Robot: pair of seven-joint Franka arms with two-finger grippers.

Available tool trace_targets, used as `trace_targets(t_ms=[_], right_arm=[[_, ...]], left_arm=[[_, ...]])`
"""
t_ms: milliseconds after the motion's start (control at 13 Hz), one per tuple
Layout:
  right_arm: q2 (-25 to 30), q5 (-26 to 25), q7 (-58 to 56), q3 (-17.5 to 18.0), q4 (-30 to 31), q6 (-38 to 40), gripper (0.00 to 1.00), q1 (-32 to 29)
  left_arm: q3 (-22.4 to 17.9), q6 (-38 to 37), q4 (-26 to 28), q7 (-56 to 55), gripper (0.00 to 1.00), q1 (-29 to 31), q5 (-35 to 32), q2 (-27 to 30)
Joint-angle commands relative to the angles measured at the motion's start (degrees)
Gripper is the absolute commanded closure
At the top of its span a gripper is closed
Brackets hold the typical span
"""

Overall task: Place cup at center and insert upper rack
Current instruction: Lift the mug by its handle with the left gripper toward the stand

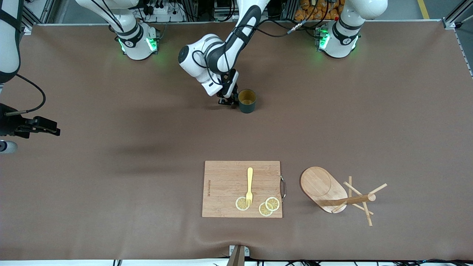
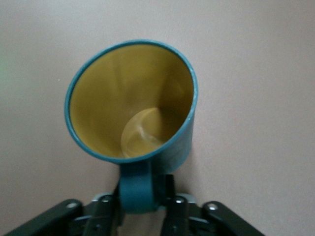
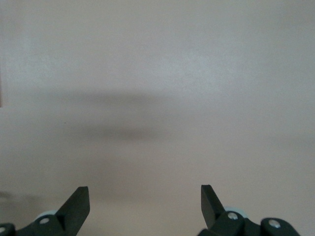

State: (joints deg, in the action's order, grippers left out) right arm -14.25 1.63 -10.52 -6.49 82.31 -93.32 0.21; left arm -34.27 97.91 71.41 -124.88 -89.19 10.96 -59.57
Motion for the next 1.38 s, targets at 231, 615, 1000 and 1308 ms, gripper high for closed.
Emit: trace_targets(t_ms=[231,615,1000,1308], right_arm=[[0.0,-0.5,0.0,-0.3,-0.6,0.8,0.00,0.2],[0.0,-0.5,0.0,-0.3,-0.6,0.8,0.00,0.2],[0.0,-0.7,0.0,-0.3,-0.7,0.8,0.00,0.2],[0.0,-0.7,0.0,-0.3,-0.7,0.7,0.00,0.2]], left_arm=[[-0.7,-0.7,-0.8,2.6,1.00,0.0,1.6,0.2],[-4.6,-0.6,-0.8,11.3,1.00,0.2,3.5,3.3],[-18.5,1.4,-0.7,26.0,1.00,0.4,18.5,5.5],[-30.3,0.9,0.5,38.0,1.00,0.7,31.6,6.1]])
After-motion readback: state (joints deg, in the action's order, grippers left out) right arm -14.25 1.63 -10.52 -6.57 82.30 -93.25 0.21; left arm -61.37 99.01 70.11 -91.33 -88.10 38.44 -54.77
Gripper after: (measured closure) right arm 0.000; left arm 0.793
